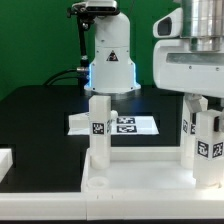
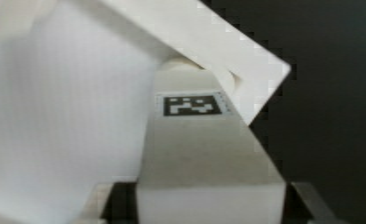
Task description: Assemble desk
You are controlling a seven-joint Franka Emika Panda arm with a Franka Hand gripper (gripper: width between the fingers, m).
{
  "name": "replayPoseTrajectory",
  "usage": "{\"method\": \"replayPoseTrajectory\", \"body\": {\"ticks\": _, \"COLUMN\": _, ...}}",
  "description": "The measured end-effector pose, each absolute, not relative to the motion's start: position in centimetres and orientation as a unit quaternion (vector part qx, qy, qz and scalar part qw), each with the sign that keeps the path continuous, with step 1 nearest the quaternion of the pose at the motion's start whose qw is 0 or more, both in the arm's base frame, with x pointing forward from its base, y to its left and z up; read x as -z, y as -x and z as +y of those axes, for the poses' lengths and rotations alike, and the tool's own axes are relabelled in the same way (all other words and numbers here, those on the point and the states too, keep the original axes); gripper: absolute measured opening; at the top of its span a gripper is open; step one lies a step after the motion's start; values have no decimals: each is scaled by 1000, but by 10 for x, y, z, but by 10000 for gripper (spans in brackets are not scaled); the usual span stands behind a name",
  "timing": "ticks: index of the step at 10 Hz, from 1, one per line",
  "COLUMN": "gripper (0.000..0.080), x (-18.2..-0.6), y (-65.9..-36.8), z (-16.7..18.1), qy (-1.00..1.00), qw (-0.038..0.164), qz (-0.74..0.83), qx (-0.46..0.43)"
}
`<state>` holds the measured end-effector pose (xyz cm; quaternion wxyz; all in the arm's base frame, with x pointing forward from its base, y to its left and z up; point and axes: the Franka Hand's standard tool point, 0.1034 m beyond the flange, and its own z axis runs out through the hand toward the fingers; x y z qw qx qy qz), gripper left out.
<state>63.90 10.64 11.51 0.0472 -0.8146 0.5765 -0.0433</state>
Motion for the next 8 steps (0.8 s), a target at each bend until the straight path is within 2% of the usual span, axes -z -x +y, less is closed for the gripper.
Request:
{"method": "replayPoseTrajectory", "body": {"ticks": 2, "gripper": 285, "x": -115, "y": -638, "z": 104, "qy": 734, "qw": 61, "qz": 676, "qx": 26}}
{"method": "replayPoseTrajectory", "body": {"ticks": 4, "gripper": 285, "x": -115, "y": -638, "z": 104, "qy": 781, "qw": 55, "qz": 622, "qx": 33}}
{"method": "replayPoseTrajectory", "body": {"ticks": 6, "gripper": 524, "x": -115, "y": -639, "z": 114, "qy": 872, "qw": 50, "qz": 485, "qx": 46}}
{"method": "replayPoseTrajectory", "body": {"ticks": 7, "gripper": 524, "x": -116, "y": -639, "z": 119, "qy": 902, "qw": 50, "qz": 425, "qx": 56}}
{"method": "replayPoseTrajectory", "body": {"ticks": 8, "gripper": 623, "x": -114, "y": -637, "z": 120, "qy": 912, "qw": 51, "qz": 402, "qx": 64}}
